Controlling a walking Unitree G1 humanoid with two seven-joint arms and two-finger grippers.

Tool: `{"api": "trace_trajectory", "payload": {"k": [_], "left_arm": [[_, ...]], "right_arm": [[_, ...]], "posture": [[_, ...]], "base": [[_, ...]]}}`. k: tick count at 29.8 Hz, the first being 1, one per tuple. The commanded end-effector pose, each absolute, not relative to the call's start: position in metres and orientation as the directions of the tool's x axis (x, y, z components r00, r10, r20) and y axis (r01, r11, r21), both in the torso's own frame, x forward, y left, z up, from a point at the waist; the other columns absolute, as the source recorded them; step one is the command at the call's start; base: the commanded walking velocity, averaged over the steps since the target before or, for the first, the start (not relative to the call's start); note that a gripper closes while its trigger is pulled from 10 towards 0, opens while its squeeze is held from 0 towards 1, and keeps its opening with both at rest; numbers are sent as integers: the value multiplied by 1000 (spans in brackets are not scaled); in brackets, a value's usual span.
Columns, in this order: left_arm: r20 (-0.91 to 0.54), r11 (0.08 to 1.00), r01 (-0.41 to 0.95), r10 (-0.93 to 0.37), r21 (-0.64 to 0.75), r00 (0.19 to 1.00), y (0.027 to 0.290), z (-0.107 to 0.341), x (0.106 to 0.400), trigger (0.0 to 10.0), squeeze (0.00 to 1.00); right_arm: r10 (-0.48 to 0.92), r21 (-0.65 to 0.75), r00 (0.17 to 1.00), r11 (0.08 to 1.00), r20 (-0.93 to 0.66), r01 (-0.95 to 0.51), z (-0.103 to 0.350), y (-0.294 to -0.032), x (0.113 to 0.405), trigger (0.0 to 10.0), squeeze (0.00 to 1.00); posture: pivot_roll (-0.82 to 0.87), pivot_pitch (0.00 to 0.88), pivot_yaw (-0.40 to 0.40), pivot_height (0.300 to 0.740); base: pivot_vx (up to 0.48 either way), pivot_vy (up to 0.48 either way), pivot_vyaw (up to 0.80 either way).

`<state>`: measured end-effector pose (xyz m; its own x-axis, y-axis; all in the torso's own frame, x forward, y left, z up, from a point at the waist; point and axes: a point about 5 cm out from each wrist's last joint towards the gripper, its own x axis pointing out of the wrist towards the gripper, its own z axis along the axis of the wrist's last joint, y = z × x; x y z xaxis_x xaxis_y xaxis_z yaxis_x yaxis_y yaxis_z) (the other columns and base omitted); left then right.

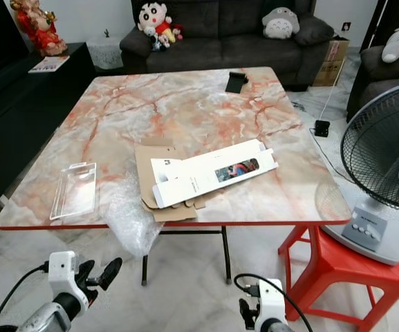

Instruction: Picking trash to rubbish bin

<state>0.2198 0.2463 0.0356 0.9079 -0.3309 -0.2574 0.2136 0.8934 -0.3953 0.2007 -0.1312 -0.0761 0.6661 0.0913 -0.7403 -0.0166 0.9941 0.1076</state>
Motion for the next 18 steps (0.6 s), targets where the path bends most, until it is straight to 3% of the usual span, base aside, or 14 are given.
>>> {"api": "trace_trajectory", "payload": {"k": [1, 5, 14, 18], "left_arm": [[-224, 862, 246, -372, -443, 901, 247, 44, 219, 10000, 0], [-133, 773, 314, -454, -552, 881, 240, 58, 219, 10000, 0], [-101, 737, 336, -479, -587, 872, 238, 65, 220, 10000, 0], [-150, 757, 317, -476, -572, 866, 232, 58, 227, 10000, 0]], "right_arm": [[104, 115, 665, 993, -740, -28, -76, -129, 201, 10000, 0], [105, 114, 666, 993, -738, -30, -75, -129, 202, 10000, 0], [107, 115, 666, 993, -738, -32, -75, -128, 202, 10000, 0], [106, 114, 666, 993, -739, -32, -76, -128, 202, 10000, 0]], "posture": [[64, 0, 57, 740], [66, 0, 55, 740], [67, 0, 52, 740], [62, 0, 53, 740]], "base": [[0, 0, 0], [0, 0, 0], [0, 0, 0], [0, 0, 0]]}}
